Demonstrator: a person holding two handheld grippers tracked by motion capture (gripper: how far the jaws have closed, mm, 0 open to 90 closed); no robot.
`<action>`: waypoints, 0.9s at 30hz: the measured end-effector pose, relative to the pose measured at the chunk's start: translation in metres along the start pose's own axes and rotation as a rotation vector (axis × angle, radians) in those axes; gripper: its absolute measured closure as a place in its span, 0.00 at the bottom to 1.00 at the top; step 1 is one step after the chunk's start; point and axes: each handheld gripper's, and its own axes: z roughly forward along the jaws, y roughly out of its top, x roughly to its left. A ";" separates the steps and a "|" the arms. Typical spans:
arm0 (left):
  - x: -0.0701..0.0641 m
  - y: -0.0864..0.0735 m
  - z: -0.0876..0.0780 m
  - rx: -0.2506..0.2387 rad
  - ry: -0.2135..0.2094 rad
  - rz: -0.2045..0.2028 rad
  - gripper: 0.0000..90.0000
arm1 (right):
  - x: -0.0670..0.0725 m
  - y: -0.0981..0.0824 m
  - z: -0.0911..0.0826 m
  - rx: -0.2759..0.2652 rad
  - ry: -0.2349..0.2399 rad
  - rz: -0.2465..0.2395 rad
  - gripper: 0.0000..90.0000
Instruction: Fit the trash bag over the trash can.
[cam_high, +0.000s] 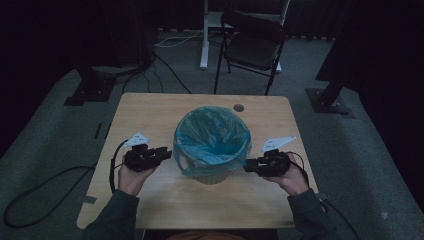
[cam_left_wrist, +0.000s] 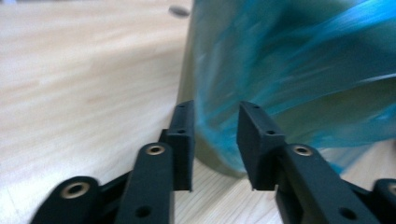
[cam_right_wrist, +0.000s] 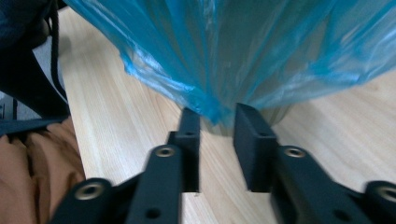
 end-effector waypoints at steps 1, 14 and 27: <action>-0.004 0.003 -0.003 -0.014 -0.013 0.013 0.70 | 0.000 0.001 -0.003 -0.007 0.001 -0.005 0.75; -0.036 0.013 0.007 -0.006 0.002 0.157 0.56 | 0.003 0.004 -0.008 -0.047 0.016 -0.016 0.73; -0.030 -0.001 0.012 0.062 -0.003 0.160 1.00 | 0.004 0.002 -0.004 -0.022 0.013 -0.035 1.00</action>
